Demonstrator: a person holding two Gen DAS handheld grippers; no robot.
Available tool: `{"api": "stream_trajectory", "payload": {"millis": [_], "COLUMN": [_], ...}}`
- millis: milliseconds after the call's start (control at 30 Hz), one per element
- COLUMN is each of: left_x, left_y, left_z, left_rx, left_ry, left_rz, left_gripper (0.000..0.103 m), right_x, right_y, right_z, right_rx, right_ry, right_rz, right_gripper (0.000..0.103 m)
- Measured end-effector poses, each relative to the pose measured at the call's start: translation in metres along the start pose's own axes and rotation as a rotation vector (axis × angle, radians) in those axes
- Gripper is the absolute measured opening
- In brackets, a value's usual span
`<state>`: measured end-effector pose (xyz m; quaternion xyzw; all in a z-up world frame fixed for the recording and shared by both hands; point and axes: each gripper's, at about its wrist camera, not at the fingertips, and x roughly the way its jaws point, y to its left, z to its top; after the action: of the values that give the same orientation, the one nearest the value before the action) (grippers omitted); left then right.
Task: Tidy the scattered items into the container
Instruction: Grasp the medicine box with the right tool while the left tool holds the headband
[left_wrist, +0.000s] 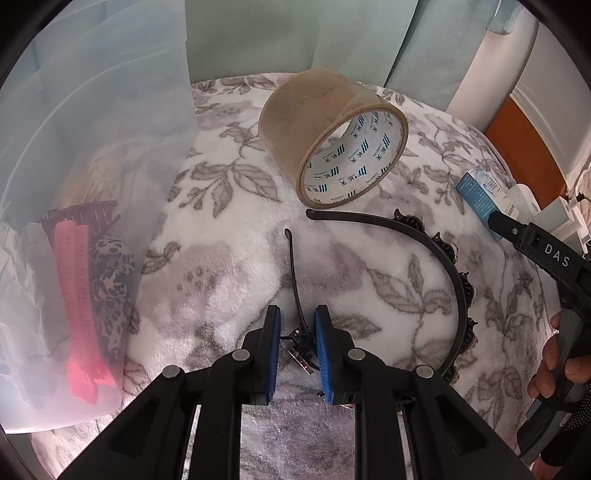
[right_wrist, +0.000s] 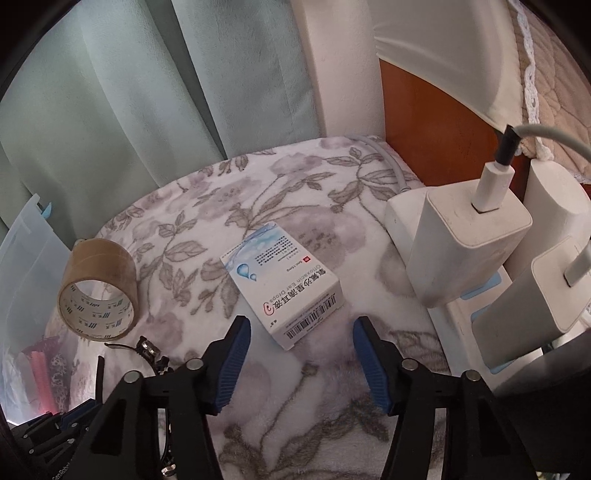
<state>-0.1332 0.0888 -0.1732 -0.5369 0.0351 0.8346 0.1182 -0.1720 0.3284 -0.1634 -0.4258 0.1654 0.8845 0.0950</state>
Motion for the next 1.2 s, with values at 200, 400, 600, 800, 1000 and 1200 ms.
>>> {"api": "stream_trajectory", "payload": {"millis": [200, 400, 600, 800, 1000, 1200], "left_x": [0.001, 0.005, 0.005, 0.004, -0.002, -0.015], "left_y": [0.002, 0.005, 0.0, -0.001, 0.001, 0.002], "left_z": [0.002, 0.006, 0.007, 0.004, 0.0, -0.005], "left_rx": [0.003, 0.008, 0.029, 0.04, 0.042, 0.048], "left_ry": [-0.005, -0.017, -0.031, -0.039, -0.043, -0.051], "left_rz": [0.003, 0.008, 0.026, 0.022, 0.011, 0.002], "left_gripper": [0.019, 0.018, 0.014, 0.008, 0.007, 0.004], "right_x": [0.01, 0.019, 0.024, 0.021, 0.013, -0.007], "right_y": [0.001, 0.008, 0.012, 0.018, 0.021, 0.017], "right_z": [0.008, 0.017, 0.018, 0.016, 0.007, -0.01], "right_rx": [-0.004, -0.053, -0.048, -0.057, -0.042, -0.014], "right_ry": [-0.031, -0.046, -0.049, -0.045, -0.034, -0.013], "right_rz": [-0.018, -0.024, -0.034, 0.011, 0.036, 0.049], "right_gripper": [0.069, 0.069, 0.071, 0.055, 0.054, 0.054]}}
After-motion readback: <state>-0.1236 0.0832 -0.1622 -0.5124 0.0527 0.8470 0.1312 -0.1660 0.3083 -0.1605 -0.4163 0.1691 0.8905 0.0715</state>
